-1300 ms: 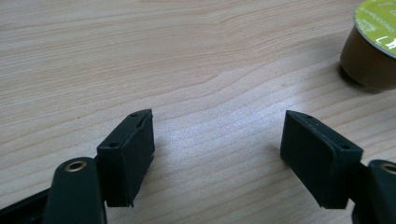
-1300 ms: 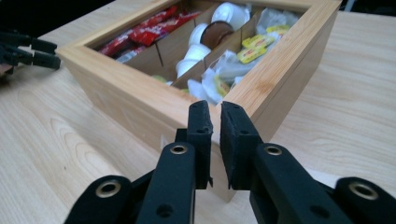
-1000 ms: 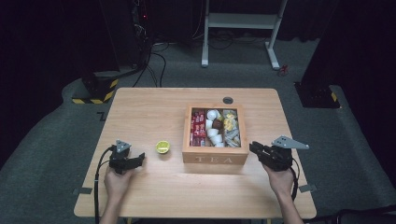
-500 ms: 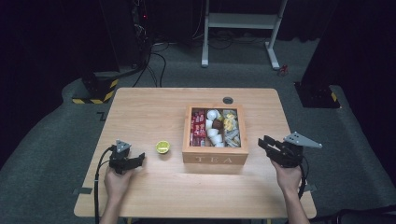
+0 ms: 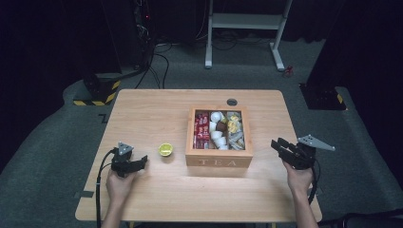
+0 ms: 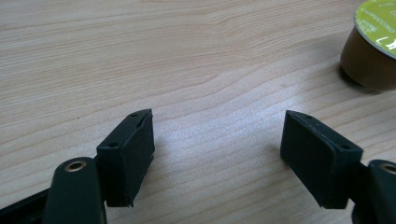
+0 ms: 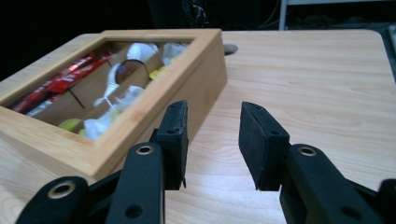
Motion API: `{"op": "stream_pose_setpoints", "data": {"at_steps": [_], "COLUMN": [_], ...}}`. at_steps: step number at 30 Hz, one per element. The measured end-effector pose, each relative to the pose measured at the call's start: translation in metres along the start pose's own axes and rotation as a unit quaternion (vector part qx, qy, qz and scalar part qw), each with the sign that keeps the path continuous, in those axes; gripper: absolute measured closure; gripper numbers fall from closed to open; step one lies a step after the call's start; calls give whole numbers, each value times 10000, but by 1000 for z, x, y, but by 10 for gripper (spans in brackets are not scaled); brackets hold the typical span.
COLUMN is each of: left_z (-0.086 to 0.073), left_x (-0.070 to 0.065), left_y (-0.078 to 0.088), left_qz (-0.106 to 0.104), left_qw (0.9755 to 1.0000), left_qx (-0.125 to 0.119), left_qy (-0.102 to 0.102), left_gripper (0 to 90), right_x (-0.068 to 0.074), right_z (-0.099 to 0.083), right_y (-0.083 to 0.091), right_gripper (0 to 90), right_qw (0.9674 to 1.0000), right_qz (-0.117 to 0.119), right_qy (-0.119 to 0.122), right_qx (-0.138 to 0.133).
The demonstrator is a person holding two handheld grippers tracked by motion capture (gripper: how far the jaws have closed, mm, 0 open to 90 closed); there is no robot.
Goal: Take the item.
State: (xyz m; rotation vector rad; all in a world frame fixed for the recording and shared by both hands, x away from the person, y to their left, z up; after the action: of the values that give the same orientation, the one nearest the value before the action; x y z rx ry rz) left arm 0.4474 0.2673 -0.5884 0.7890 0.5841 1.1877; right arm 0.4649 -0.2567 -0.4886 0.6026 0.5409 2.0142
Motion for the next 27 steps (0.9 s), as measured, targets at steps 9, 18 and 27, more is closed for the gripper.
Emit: {"op": "stream_pose_setpoints", "data": {"at_steps": [9, 18, 27], "left_z": [0, 0, 0], "left_x": [0, 0, 0], "left_y": [0, 0, 0], "left_qz": [3, 1, 4], "left_qw": [10000, 10000, 10000], "left_qx": [1, 2, -1], "left_qy": [-4, -1, 1], "left_gripper": [264, 264, 264], "right_x": [-15, -23, -29], "right_z": [-11, -23, -41], "right_y": [-8, -22, -44], "right_gripper": [614, 595, 583], "right_qw": [9997, 9974, 9931], "right_qz": [-129, -554, -809], "right_qy": [-189, -34, -14], "right_qx": [126, 462, 849]}}
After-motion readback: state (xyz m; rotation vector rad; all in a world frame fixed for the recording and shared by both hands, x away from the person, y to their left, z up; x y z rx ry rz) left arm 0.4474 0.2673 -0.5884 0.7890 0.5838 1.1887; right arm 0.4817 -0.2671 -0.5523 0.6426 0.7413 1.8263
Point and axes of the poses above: each handheld gripper's, and its own axes: y roughly backward along the jaws, z roughly out of its top, x roughly to its left, the point moved 9 cm from there along -y, roughly forward along the jaws, and after that the axes turned 11 degrees about x, right-handed, at the moved point
